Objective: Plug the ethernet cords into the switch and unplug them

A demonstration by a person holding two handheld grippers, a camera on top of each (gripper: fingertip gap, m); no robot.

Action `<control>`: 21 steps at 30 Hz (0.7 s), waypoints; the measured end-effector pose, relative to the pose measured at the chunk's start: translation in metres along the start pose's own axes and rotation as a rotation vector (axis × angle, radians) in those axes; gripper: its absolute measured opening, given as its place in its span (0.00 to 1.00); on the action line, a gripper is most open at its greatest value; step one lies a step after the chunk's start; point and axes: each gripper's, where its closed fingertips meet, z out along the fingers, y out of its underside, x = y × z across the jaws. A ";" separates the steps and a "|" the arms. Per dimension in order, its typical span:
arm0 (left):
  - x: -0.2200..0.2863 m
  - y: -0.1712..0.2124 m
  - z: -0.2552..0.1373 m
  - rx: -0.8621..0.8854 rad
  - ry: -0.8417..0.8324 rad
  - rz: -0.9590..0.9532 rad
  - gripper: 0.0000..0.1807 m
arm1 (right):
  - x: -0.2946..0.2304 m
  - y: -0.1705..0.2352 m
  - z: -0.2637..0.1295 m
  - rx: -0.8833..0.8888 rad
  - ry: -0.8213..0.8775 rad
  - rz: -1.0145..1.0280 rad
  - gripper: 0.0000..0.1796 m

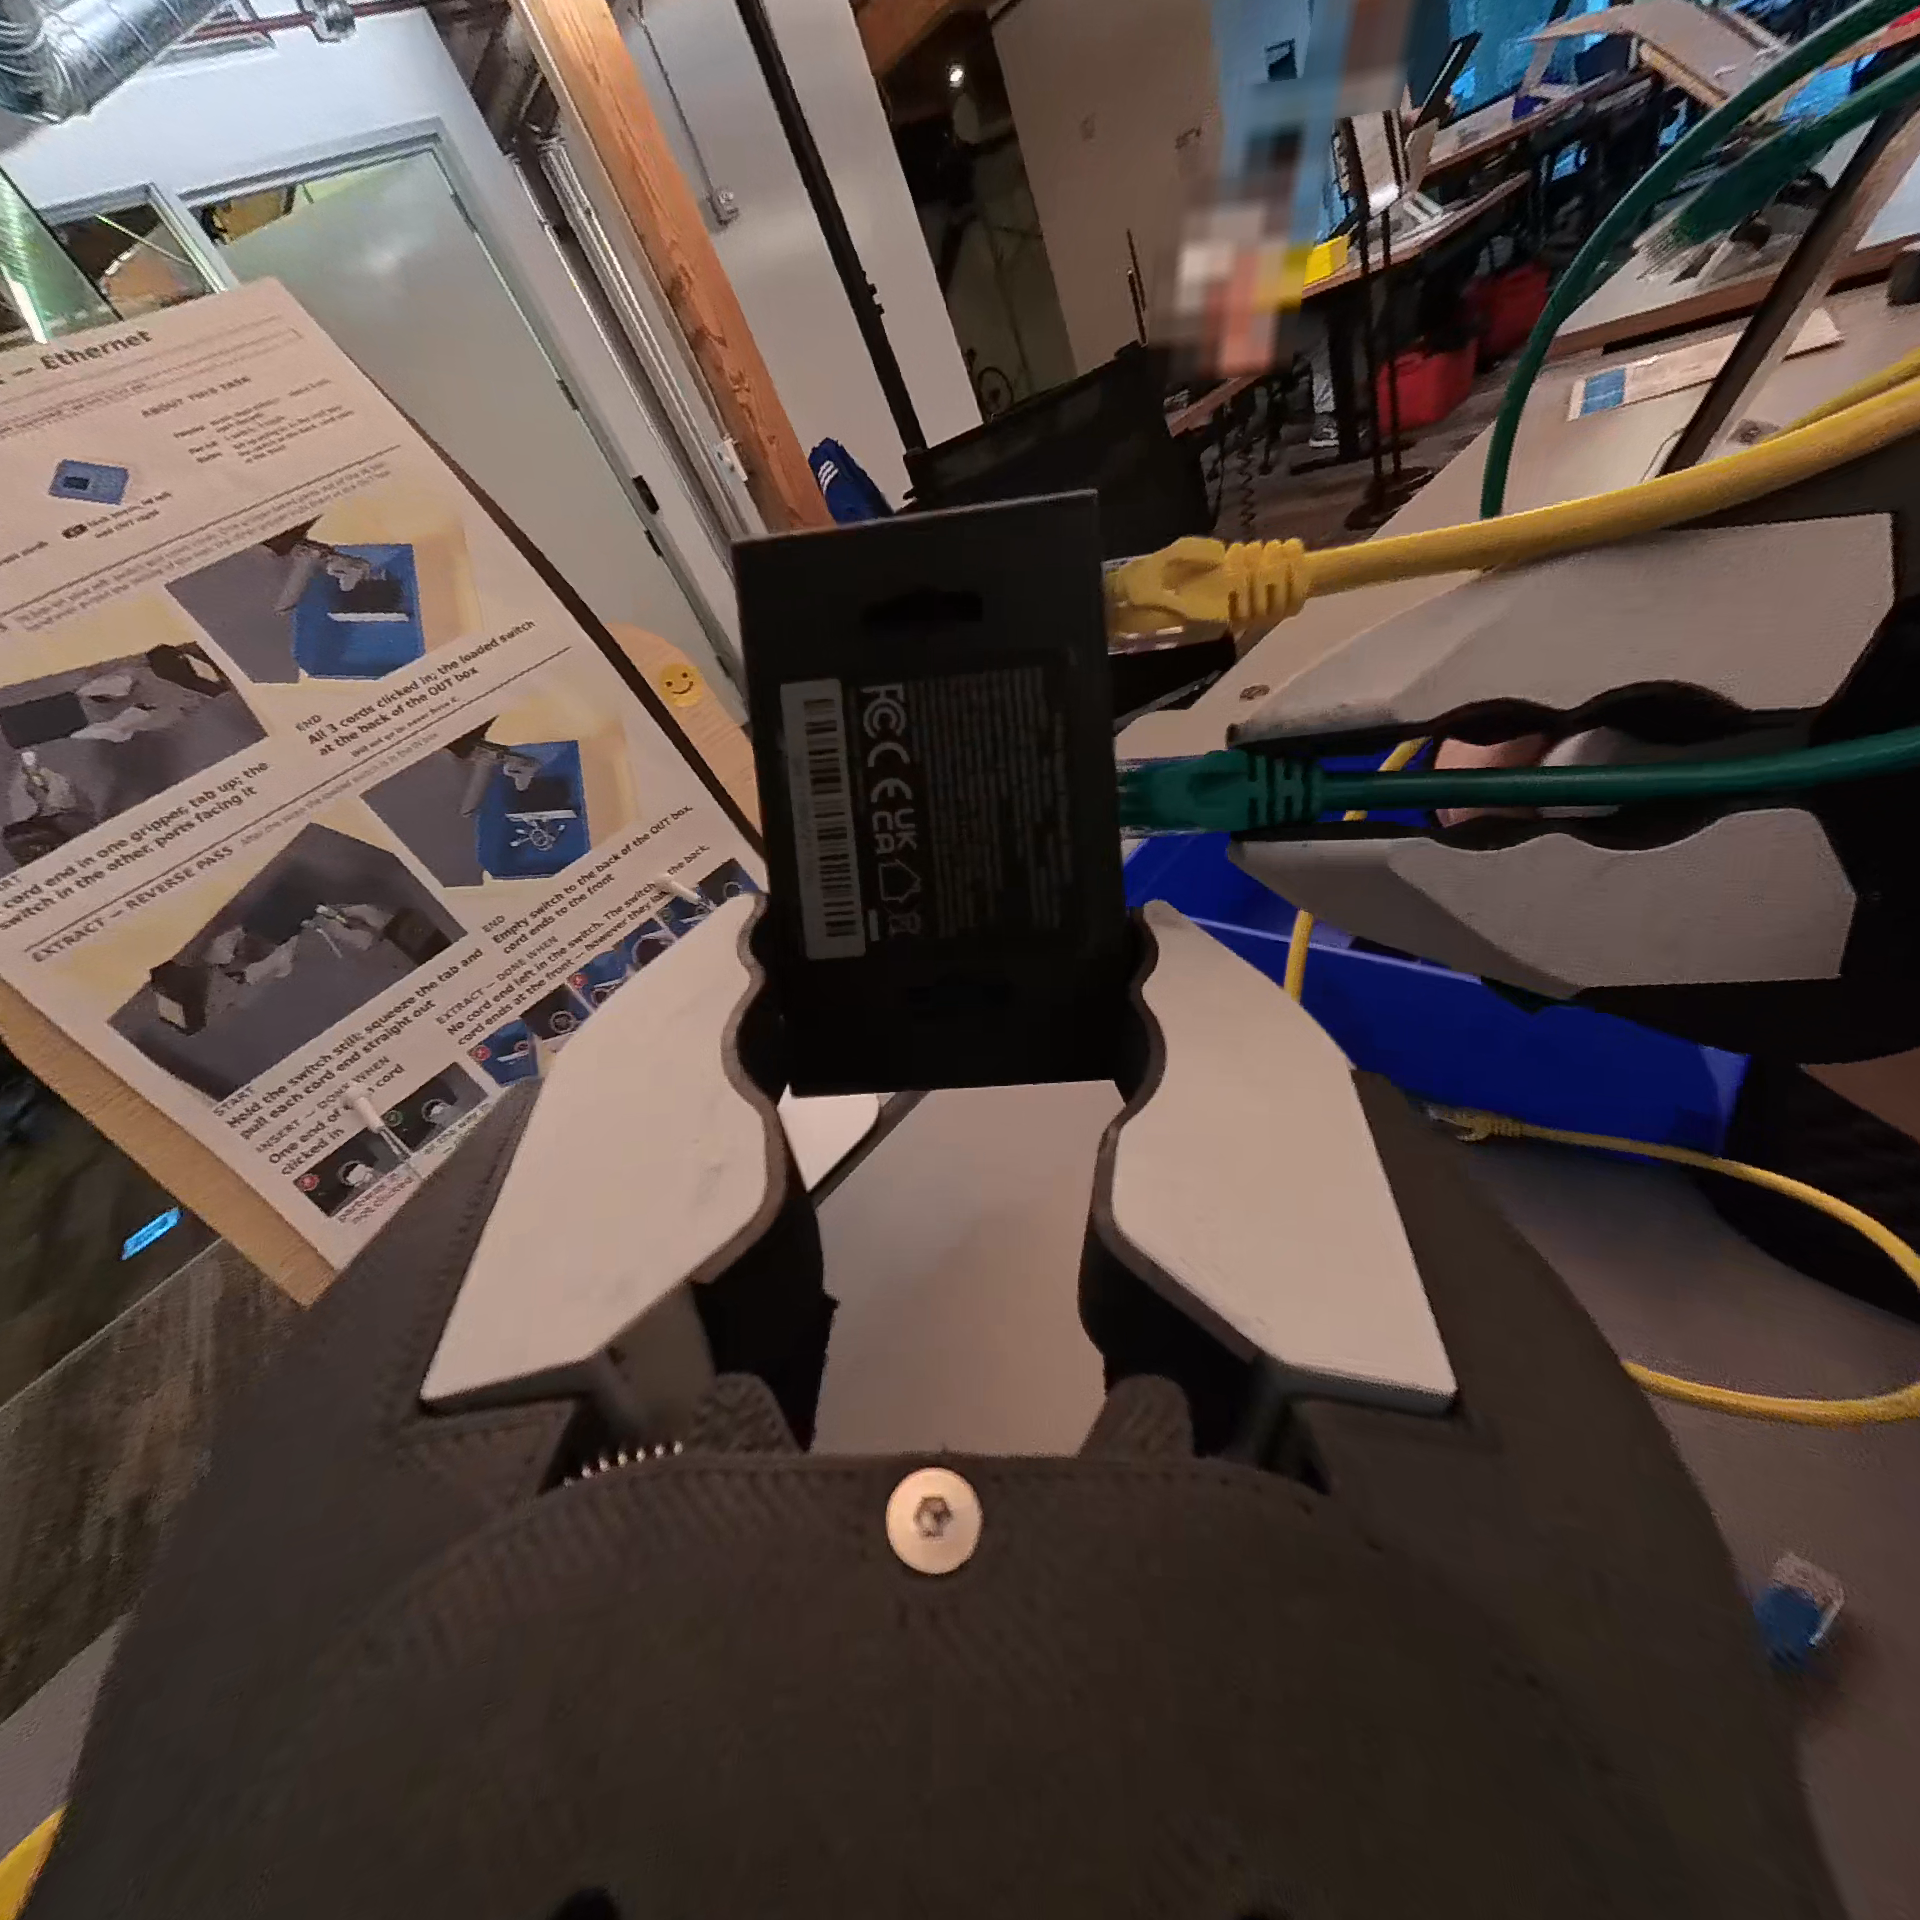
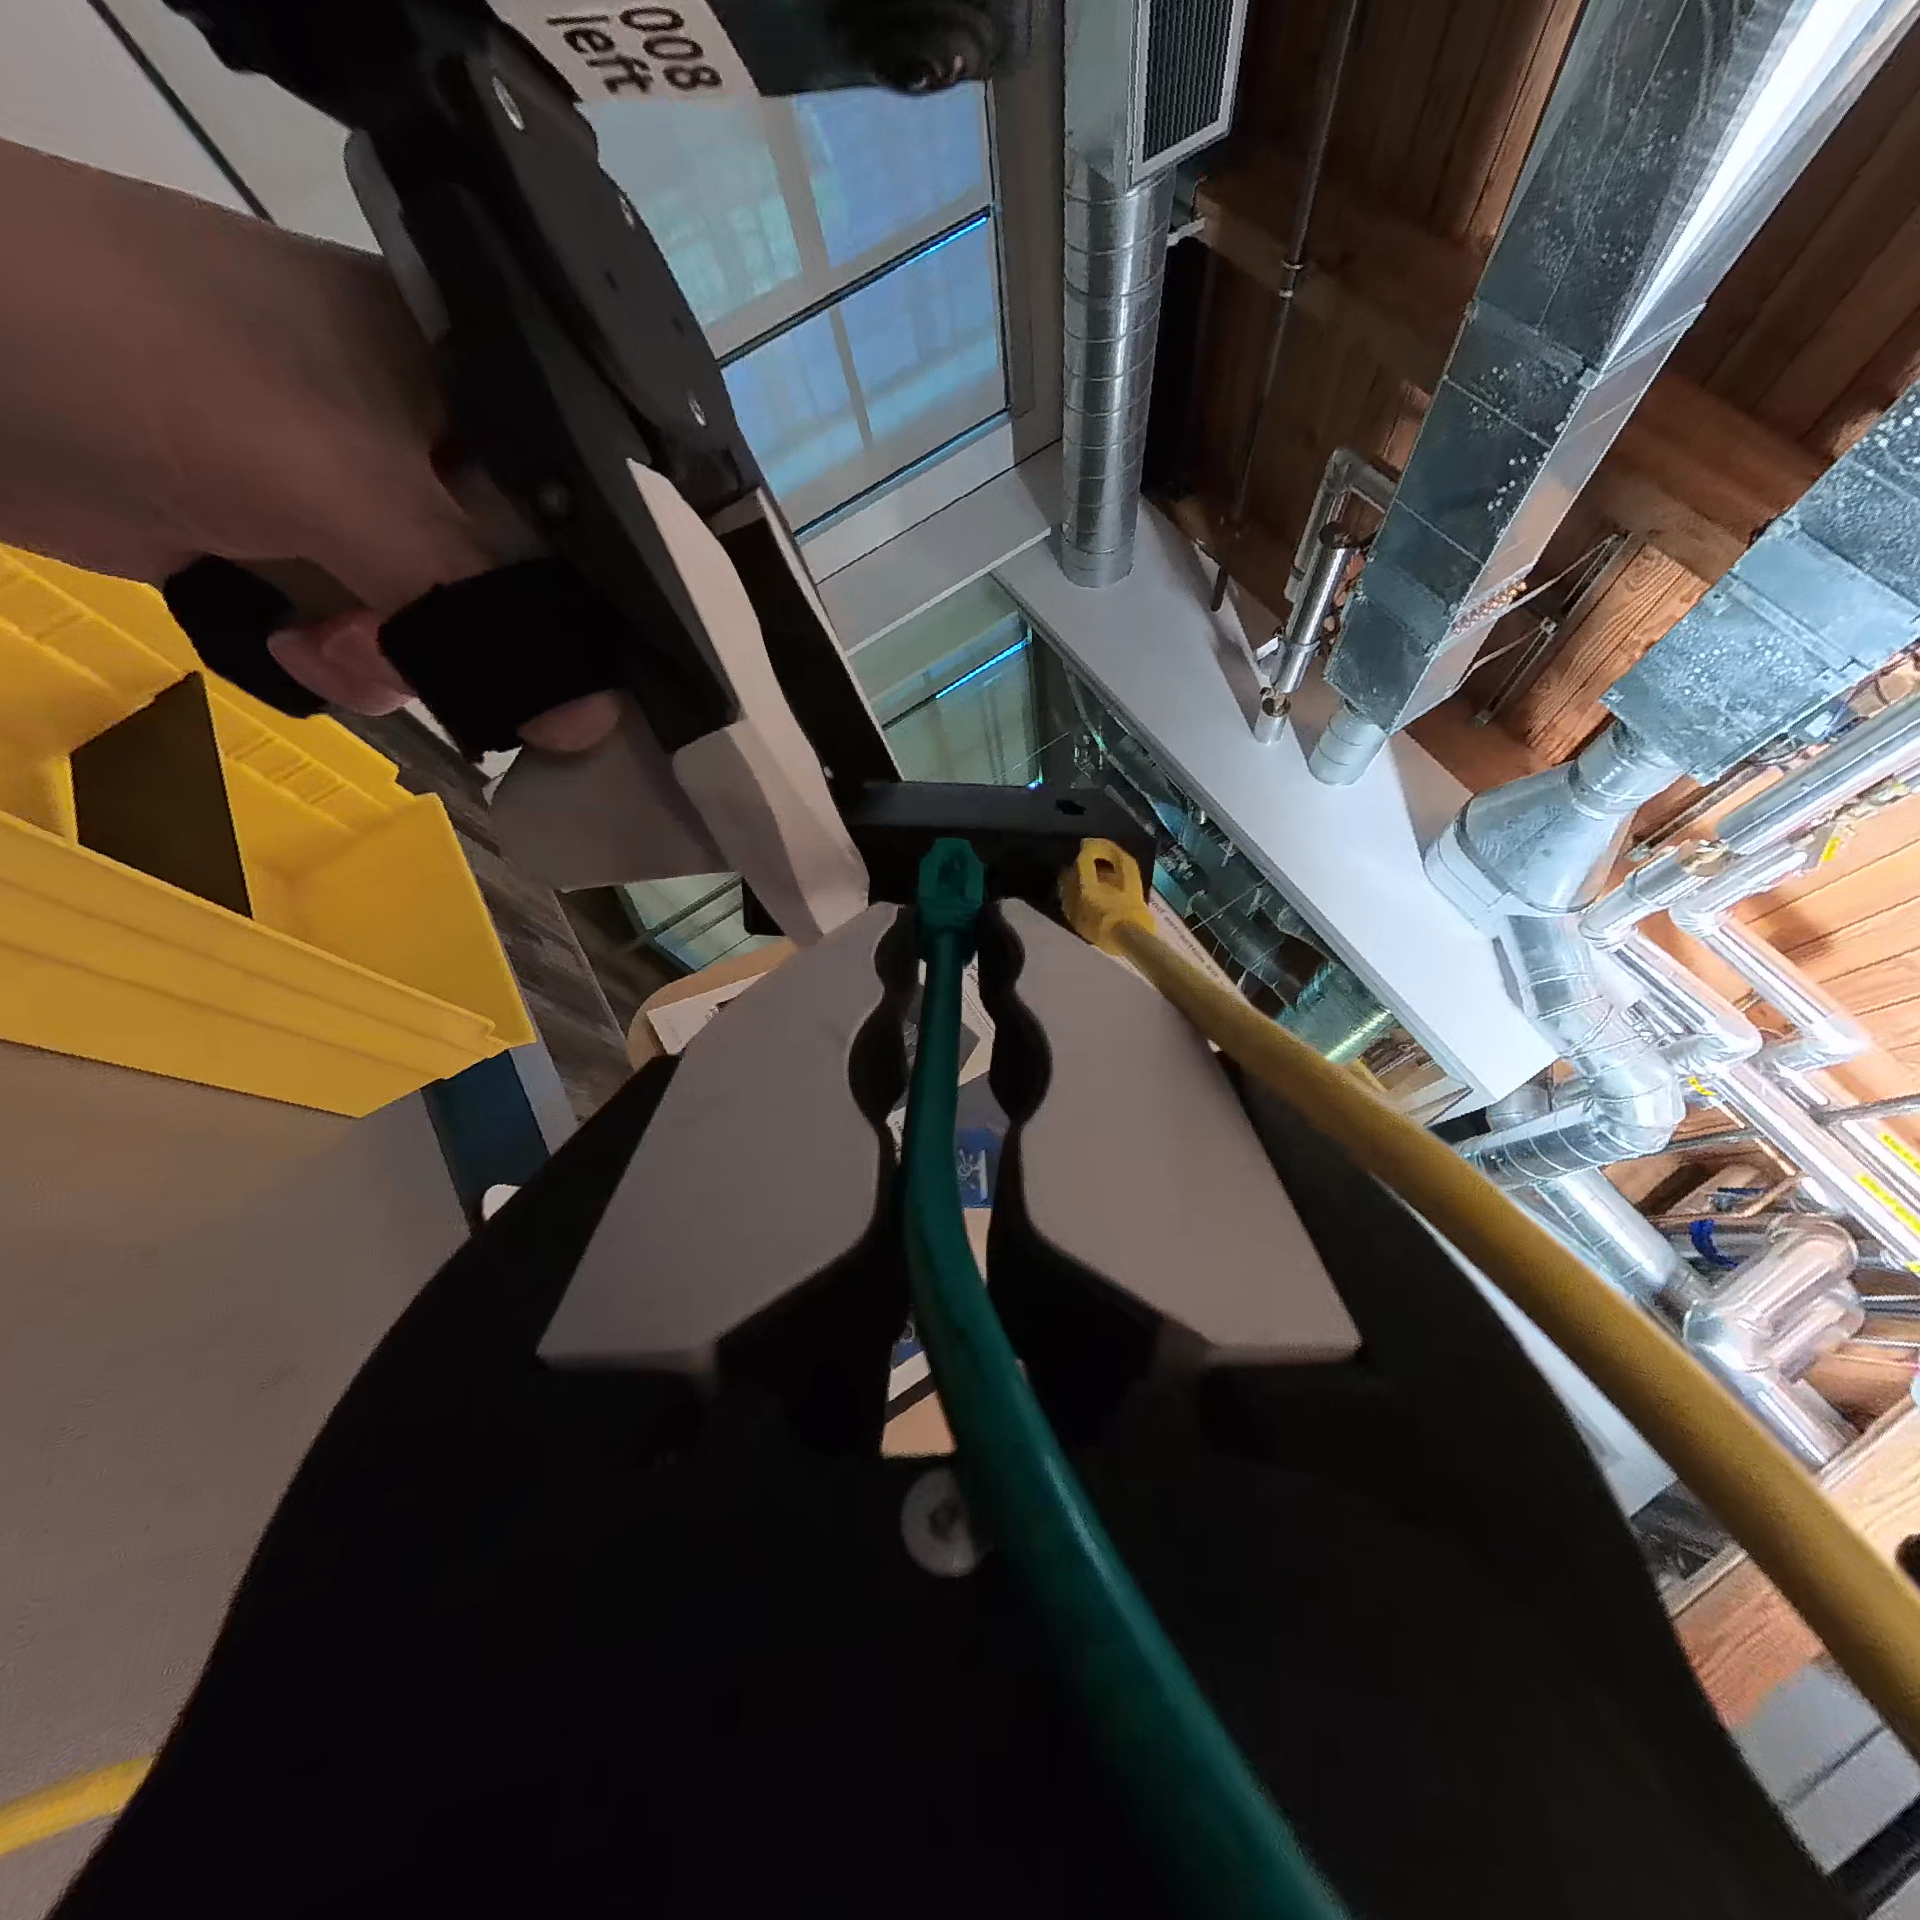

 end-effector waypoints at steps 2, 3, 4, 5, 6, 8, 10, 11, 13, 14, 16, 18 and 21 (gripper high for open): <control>0.000 0.000 0.000 0.000 -0.011 0.010 0.34 | 0.000 0.000 0.000 0.004 0.004 0.012 0.07; 0.000 0.000 0.000 0.002 -0.013 0.013 0.34 | 0.000 0.000 0.000 0.004 0.007 0.017 0.07; 0.000 0.000 0.000 -0.001 -0.013 0.016 0.34 | -0.001 0.001 0.001 0.000 0.005 0.020 0.07; 0.000 0.000 0.000 0.002 -0.012 0.018 0.34 | -0.001 0.001 0.001 -0.001 0.002 0.021 0.07; 0.000 0.001 0.000 0.000 -0.015 0.021 0.34 | -0.001 0.001 0.001 0.002 0.003 0.025 0.07; 0.001 0.002 0.000 -0.006 -0.018 0.032 0.34 | -0.002 0.002 0.001 -0.002 -0.002 0.033 0.07; 0.002 0.001 0.001 0.005 -0.009 0.027 0.34 | -0.001 0.001 0.000 0.008 -0.001 0.033 0.07; 0.002 0.001 0.001 0.007 -0.013 0.025 0.34 | -0.001 0.001 0.000 0.012 0.002 0.036 0.07; -0.001 0.003 0.002 -0.004 -0.035 0.019 0.34 | -0.001 0.004 0.002 -0.006 -0.001 0.051 0.07; -0.004 0.004 0.004 -0.006 -0.045 0.003 0.34 | -0.002 0.006 0.004 -0.014 -0.001 0.060 0.07; -0.014 0.012 0.011 -0.026 -0.065 -0.053 0.33 | -0.004 0.017 0.012 -0.049 -0.012 0.139 0.07; -0.033 0.024 0.019 -0.034 -0.108 -0.126 0.33 | -0.012 0.035 0.022 -0.119 -0.058 0.256 0.11; -0.078 0.055 0.017 -0.094 -0.259 -0.256 0.33 | -0.035 0.060 0.027 -0.248 -0.200 0.393 0.13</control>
